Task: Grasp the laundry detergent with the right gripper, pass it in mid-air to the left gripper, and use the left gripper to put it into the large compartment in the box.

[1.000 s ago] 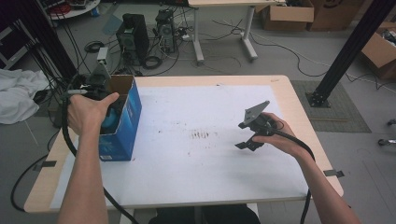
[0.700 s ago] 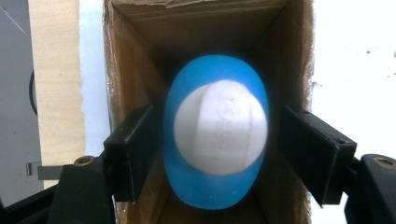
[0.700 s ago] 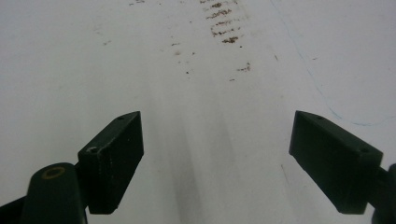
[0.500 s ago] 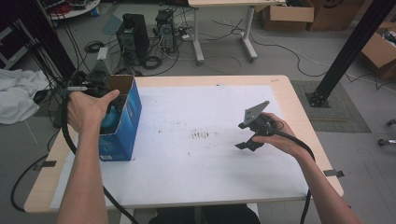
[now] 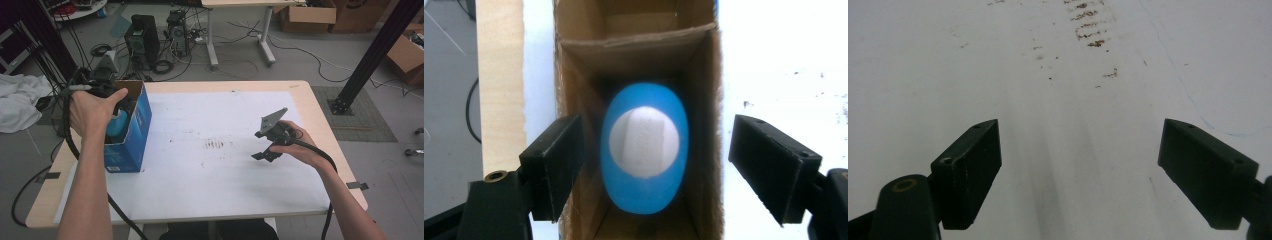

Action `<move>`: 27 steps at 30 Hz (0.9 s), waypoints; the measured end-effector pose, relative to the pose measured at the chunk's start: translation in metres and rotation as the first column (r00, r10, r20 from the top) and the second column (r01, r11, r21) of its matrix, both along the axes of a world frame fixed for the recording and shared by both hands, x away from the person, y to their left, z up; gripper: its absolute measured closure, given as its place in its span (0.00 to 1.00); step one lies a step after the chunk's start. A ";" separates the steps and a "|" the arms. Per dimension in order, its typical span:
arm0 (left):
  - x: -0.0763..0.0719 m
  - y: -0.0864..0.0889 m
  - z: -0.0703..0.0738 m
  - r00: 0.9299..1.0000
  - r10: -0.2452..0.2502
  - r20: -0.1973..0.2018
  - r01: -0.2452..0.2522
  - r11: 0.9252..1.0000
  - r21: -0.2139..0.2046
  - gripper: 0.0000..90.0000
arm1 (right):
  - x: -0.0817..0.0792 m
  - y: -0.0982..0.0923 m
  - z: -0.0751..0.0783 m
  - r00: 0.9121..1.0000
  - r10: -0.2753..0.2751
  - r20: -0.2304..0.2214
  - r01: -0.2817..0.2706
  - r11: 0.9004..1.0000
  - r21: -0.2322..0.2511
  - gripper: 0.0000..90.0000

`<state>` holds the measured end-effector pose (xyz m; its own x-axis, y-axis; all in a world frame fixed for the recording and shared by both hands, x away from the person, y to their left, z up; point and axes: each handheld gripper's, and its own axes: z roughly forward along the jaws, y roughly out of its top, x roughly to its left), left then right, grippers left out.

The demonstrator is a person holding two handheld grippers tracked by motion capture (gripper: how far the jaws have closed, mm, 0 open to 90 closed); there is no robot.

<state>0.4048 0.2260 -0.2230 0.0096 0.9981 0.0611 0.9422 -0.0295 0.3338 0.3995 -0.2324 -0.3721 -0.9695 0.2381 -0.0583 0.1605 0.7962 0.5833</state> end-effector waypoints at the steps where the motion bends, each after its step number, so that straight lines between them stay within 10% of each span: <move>1: 0.000 -0.002 0.003 1.000 -0.012 -0.005 0.012 1.000 0.002 0.24 | 0.000 0.000 0.000 1.000 -0.001 -0.001 0.001 1.000 -0.001 0.19; 12: -0.002 -0.046 0.036 0.983 -0.180 0.039 0.179 0.983 0.039 0.19 | -0.002 0.003 0.004 1.000 0.001 0.002 -0.001 1.000 -0.009 0.19; 16: -0.004 -0.069 0.046 0.959 -0.280 0.040 0.278 0.959 0.053 0.19 | -0.002 0.004 0.004 1.000 -0.001 0.003 0.001 1.000 -0.012 0.19; 27: -0.007 -0.129 0.033 0.862 -0.507 0.004 0.507 0.862 0.021 0.19 | -0.002 0.004 0.010 1.000 -0.011 0.009 0.011 1.000 -0.017 0.19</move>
<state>0.3976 0.0975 -0.1901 0.5132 0.8543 0.0819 0.7927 -0.5084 0.3364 0.3973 -0.2288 -0.3624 -0.9662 0.2478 -0.0707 0.1646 0.8045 0.5707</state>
